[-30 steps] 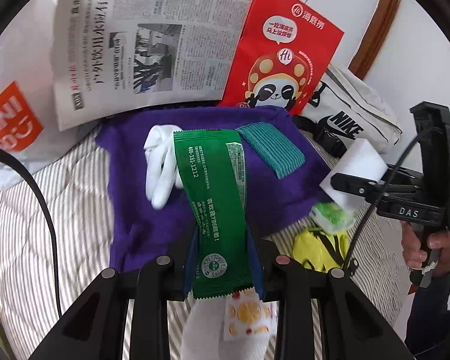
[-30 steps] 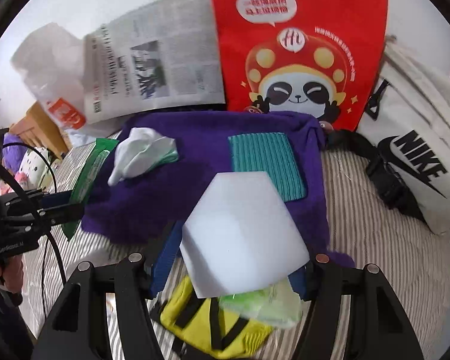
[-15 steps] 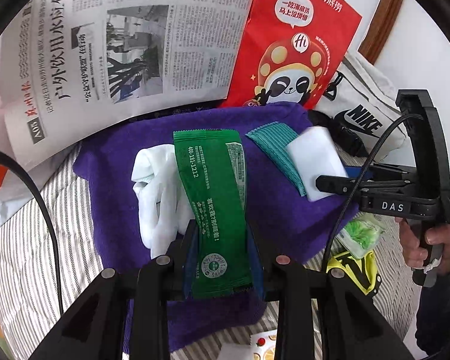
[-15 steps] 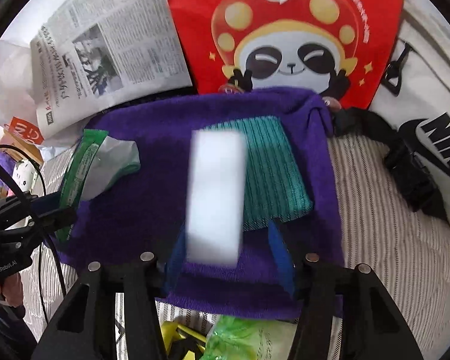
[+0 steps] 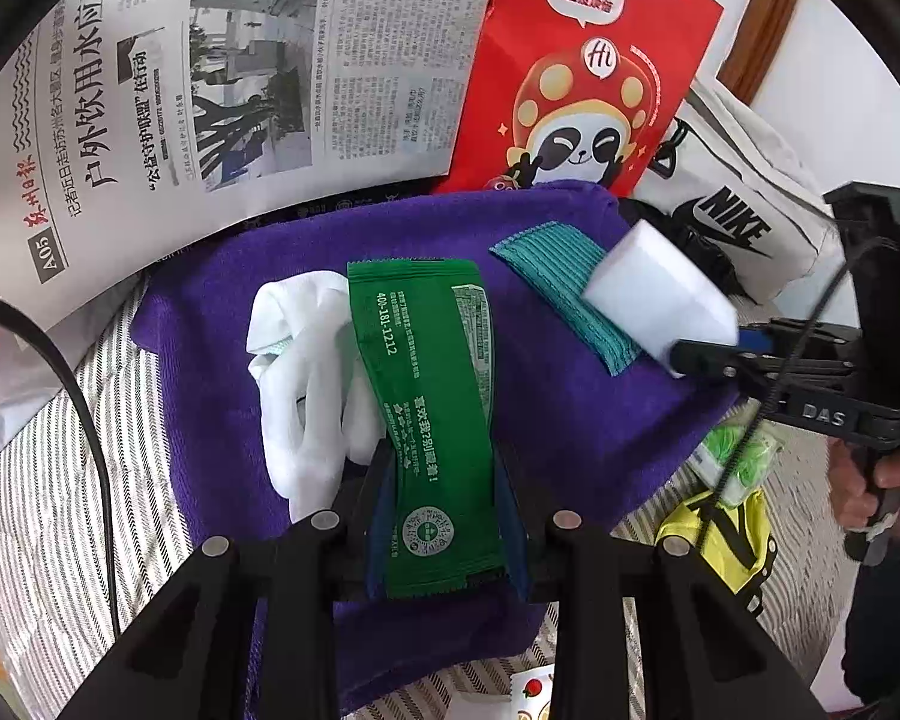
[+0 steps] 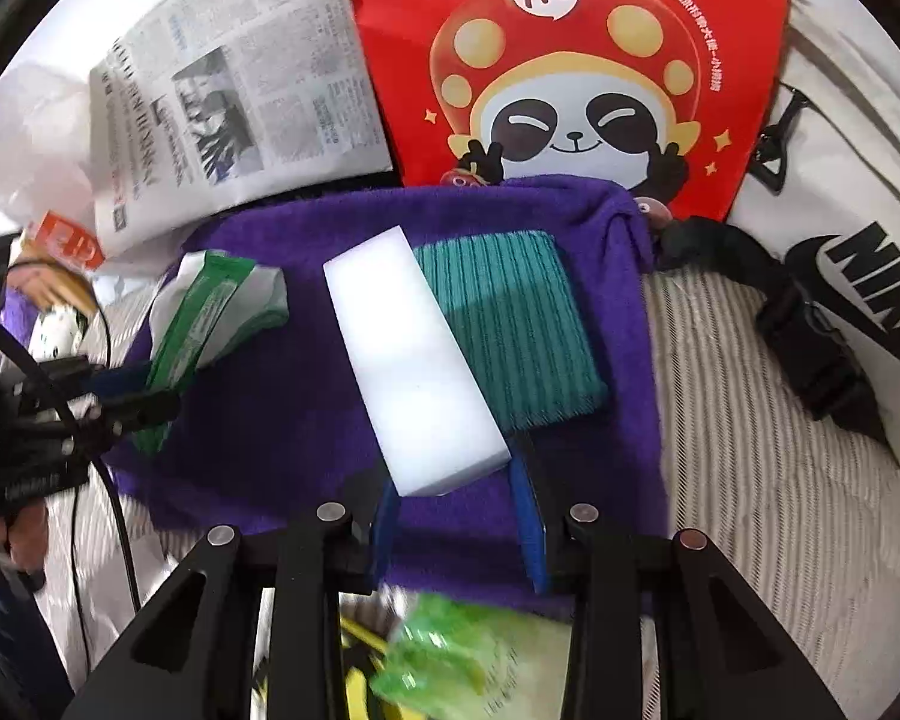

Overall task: Organize soft objects
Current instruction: 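Lower the sponge onto the towel and open the right gripper while the left holds the packet, then lower the green packet onto the towel and open the left gripper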

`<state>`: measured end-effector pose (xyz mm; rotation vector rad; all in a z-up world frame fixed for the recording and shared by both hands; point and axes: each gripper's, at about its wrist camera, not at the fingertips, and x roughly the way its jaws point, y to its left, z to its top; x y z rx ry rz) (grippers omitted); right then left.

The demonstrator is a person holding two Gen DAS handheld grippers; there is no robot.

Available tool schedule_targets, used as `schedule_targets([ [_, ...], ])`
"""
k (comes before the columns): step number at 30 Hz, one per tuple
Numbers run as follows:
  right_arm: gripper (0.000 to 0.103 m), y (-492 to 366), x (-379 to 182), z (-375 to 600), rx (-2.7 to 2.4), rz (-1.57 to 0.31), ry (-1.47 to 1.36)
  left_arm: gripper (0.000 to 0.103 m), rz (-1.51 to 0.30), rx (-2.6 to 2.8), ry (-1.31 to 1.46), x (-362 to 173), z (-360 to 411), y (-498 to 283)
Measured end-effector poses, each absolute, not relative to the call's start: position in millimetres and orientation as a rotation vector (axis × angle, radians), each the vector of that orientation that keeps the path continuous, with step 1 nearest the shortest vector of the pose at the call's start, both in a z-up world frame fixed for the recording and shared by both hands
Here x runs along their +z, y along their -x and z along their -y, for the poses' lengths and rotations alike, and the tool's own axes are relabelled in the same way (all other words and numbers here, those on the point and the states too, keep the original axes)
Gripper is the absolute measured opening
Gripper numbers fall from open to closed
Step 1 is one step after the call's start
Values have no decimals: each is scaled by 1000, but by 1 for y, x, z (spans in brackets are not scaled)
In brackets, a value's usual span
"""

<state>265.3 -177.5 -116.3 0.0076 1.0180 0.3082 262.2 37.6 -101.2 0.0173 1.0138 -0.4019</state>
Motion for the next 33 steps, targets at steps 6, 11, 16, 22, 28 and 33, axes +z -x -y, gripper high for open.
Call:
schedule_targets([
  [6, 34, -269, -127, 181, 329, -1068, 58, 30, -1020, -403, -25, -102, -36, -263],
  [11, 35, -271, -136, 171, 390, -1088, 102, 30, -1028, -399, -27, -104, -35, -263],
  [16, 41, -273, -142, 167, 392, -1103, 138, 31, -1036, -387, -50, -107, -30, -268],
  [22, 67, -263, -133, 175, 401, -1064, 140, 32, -1066, -359, -100, -120, -28, -272],
  [28, 70, -255, -129, 182, 415, -1045, 123, 35, -1101, -325, -132, -130, -31, -277],
  [33, 70, -250, -129, 184, 423, -1041, 114, 40, -1108, -321, -150, -129, -29, -277],
])
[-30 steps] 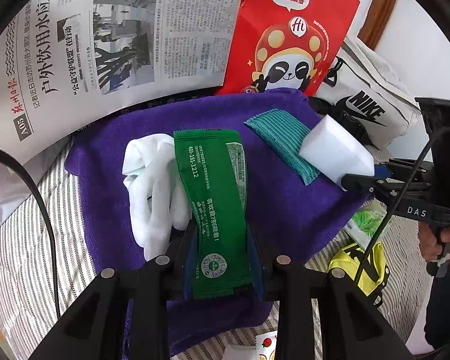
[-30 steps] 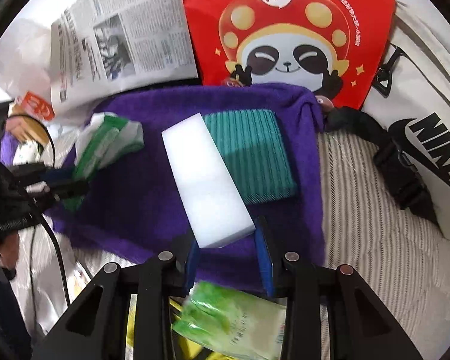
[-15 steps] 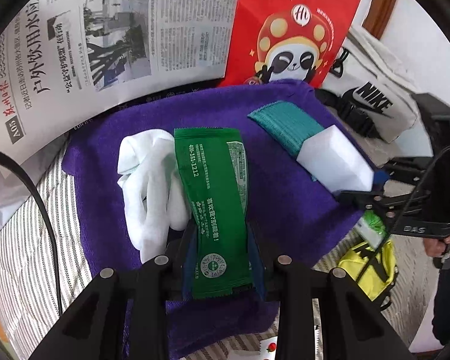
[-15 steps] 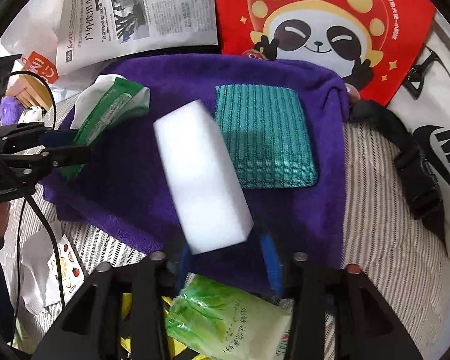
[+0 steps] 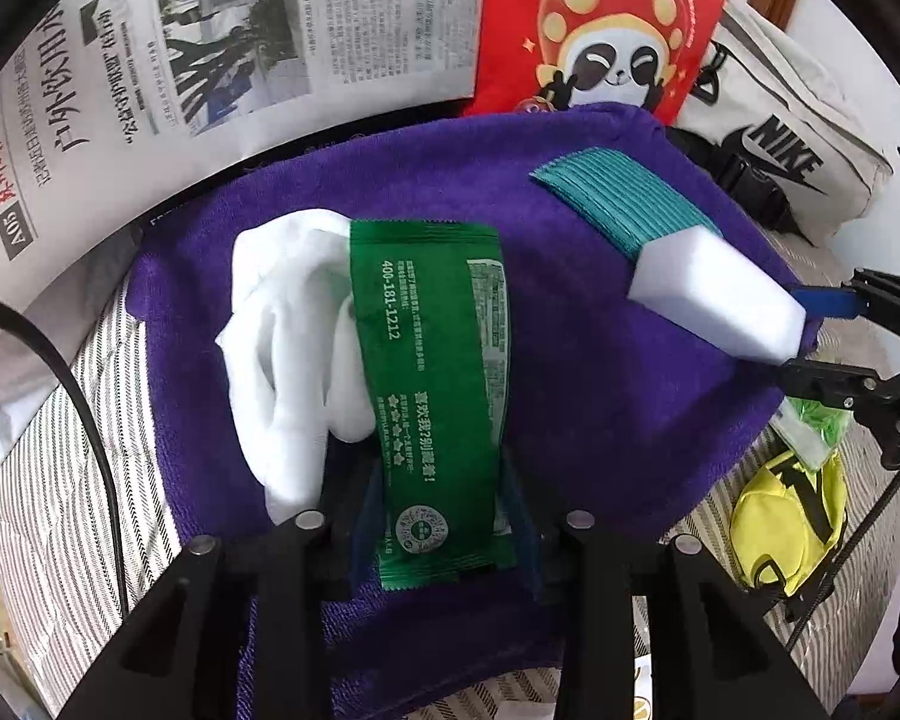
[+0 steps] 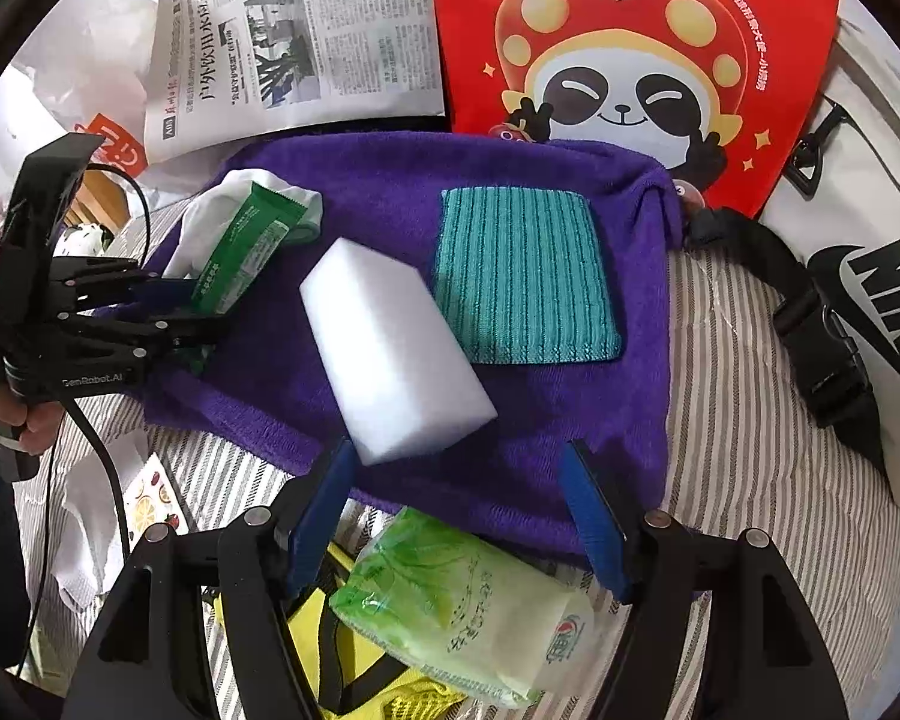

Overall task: Organize soft objects
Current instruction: 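Lower the green packet onto the towel and open the left gripper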

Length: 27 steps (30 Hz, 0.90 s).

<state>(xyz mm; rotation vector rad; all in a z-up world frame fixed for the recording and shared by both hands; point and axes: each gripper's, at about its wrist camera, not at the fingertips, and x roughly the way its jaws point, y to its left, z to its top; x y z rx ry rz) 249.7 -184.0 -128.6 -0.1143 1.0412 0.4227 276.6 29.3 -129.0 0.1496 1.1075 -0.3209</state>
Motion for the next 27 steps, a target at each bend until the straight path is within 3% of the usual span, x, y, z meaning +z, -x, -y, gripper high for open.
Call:
schedule_targets([
  [12, 70, -235, -120, 193, 406, -1025, 83, 56, -1161, -299, -110, -127, -31, -268],
  [27, 71, -170, -100, 201, 319, -968, 73, 61, -1064, -283, -114, -79, -29, -200],
])
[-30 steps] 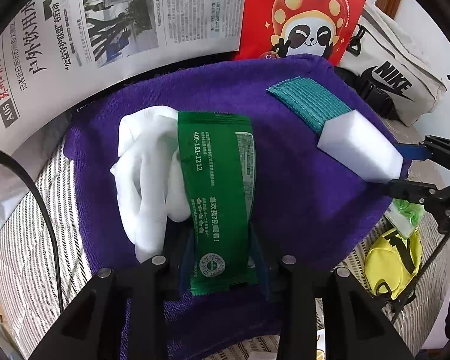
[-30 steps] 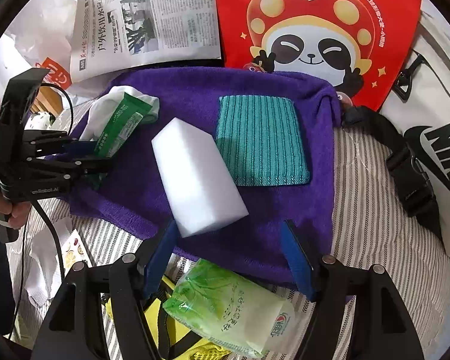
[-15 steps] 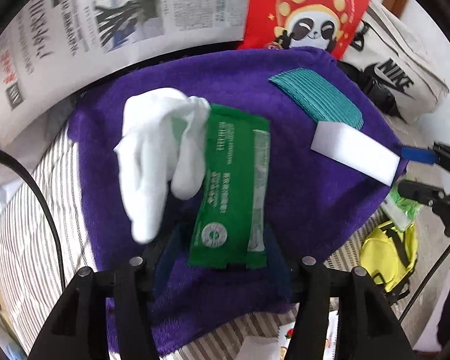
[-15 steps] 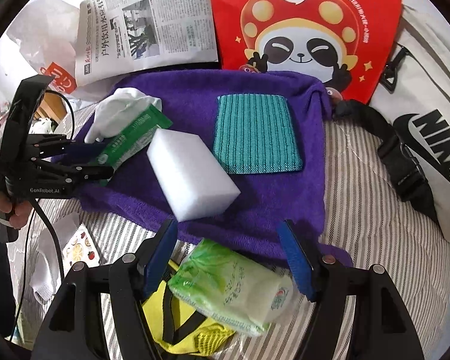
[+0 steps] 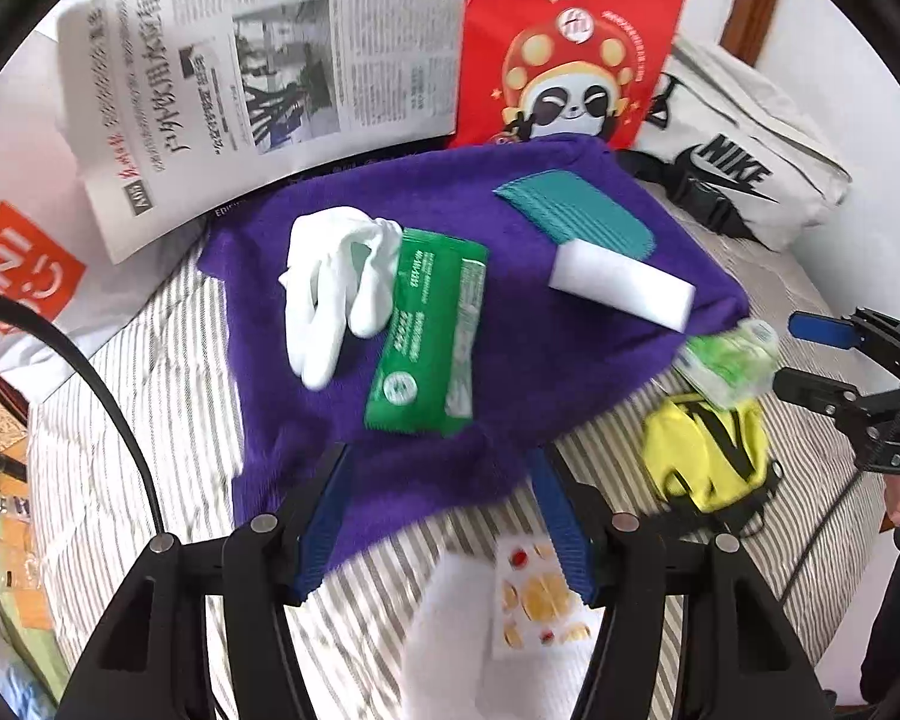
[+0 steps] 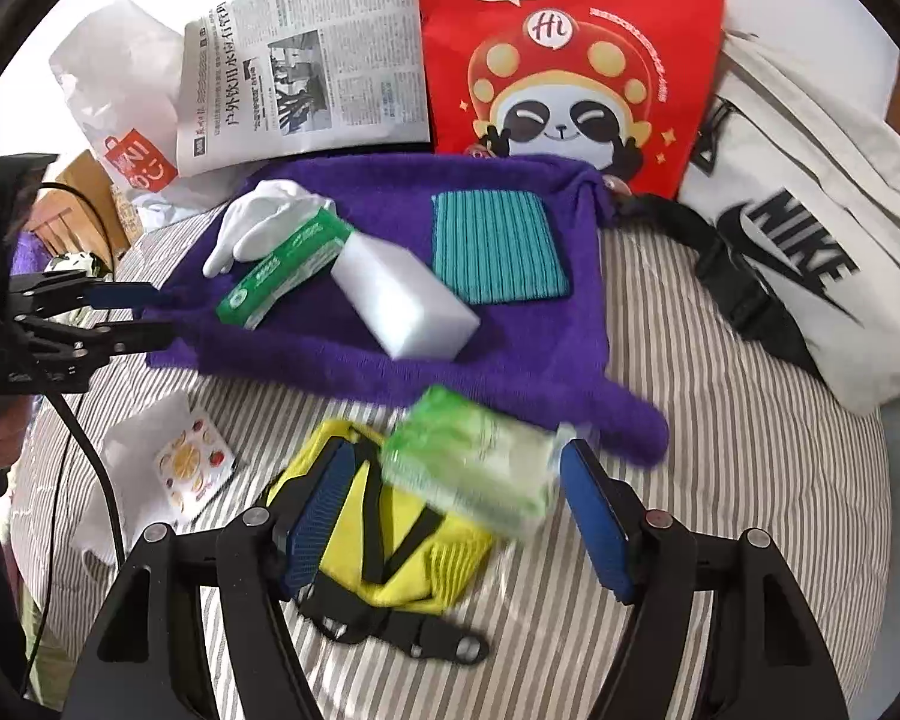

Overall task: Organize soft objects
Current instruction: 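Lower the green packet onto the towel and open the left gripper, then grasp the white tissue with the left gripper while the right grasps the light-green tissue pack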

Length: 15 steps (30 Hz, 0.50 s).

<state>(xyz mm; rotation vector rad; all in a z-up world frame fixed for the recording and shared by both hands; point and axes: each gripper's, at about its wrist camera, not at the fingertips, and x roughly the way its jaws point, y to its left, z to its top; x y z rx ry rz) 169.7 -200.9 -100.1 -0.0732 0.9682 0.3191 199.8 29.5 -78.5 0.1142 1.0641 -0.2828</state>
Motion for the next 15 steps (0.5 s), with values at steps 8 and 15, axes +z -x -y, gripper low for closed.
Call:
schedule_targets([
  [8, 71, -133, -112, 197, 267, -985, 72, 63, -1051, -245, -82, -85, -48, -146],
  [15, 71, -102, -126, 196, 249, -1012, 38, 69, -1074, -275, -74, -118, -59, -104],
])
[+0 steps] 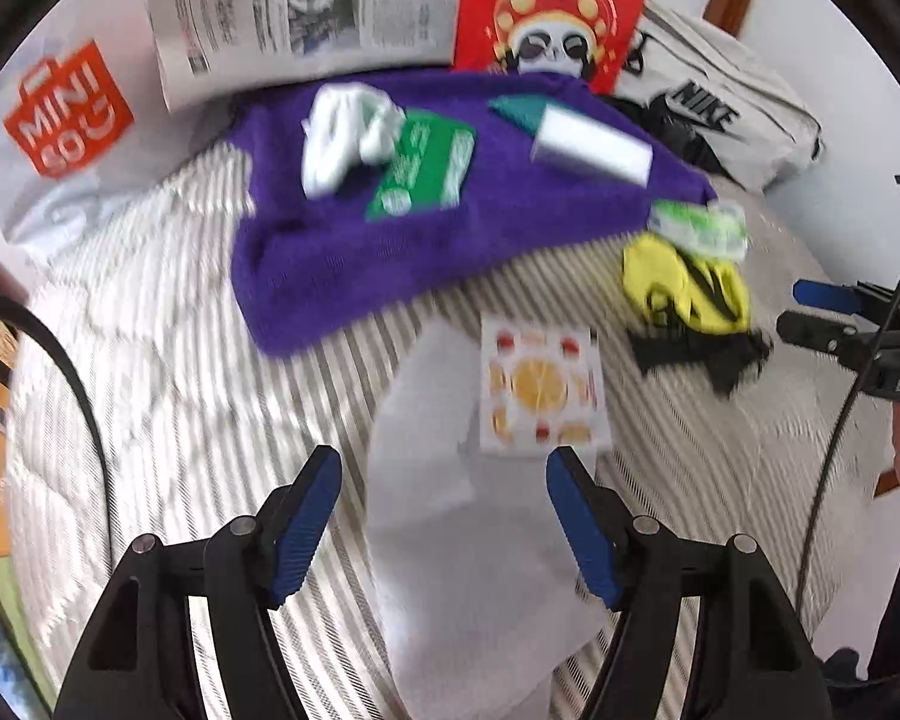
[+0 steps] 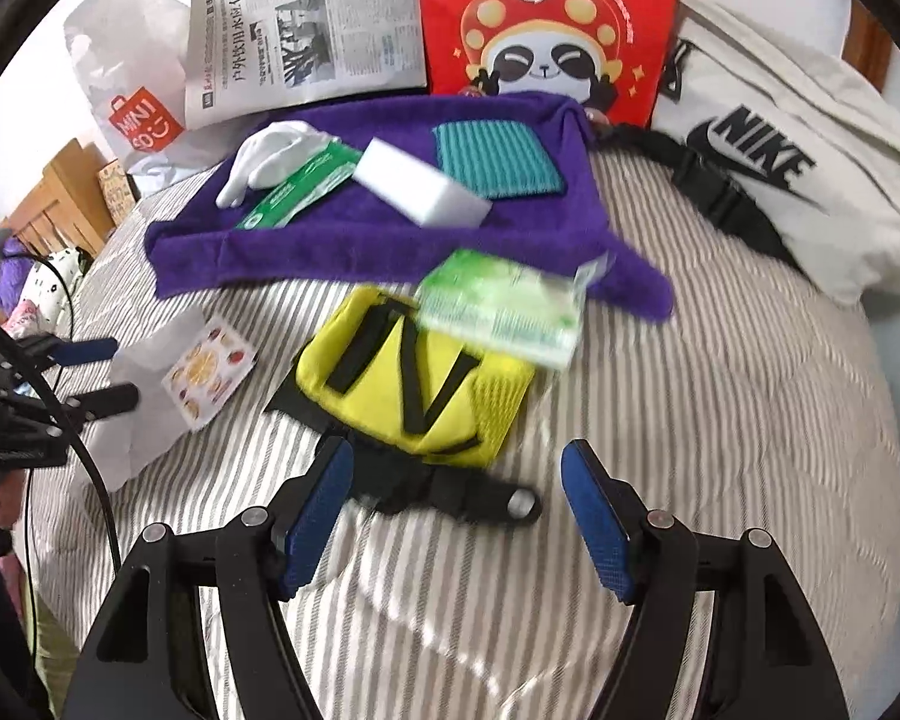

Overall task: Organize soft objects
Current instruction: 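Grasp the white tissue with the left gripper while the right grasps the light-green tissue pack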

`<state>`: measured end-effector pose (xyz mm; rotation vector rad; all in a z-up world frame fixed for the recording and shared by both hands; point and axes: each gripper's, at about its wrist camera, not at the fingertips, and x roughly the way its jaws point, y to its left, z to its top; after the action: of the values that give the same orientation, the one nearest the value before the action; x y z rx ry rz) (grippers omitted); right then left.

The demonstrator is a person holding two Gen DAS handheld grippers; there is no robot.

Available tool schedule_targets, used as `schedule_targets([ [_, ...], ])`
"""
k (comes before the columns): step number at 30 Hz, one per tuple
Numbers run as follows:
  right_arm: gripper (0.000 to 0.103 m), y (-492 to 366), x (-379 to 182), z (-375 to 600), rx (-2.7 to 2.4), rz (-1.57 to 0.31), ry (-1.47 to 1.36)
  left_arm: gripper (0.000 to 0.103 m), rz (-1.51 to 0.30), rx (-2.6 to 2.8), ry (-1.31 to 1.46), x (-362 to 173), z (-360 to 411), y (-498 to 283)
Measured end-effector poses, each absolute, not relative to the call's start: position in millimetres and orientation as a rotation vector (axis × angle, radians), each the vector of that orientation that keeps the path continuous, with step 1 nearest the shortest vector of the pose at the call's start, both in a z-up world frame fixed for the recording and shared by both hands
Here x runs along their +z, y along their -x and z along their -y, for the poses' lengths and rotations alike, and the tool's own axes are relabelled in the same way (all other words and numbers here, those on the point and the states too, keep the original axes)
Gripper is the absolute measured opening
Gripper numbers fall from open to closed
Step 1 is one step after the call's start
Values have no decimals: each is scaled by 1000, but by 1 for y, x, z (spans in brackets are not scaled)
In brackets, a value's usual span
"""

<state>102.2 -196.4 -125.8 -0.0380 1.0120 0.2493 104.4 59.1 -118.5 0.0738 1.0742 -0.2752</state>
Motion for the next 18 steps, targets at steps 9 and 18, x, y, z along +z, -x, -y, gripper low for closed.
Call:
schedule_targets([
  [9, 71, -73, -134, 205, 213, -1017, 7, 81, -1038, -325, -220, -144, -35, -76],
  [18, 71, -66, -139, 210, 200, -1019, -16, 5, -971, -278, -145, -140, -40, -67],
])
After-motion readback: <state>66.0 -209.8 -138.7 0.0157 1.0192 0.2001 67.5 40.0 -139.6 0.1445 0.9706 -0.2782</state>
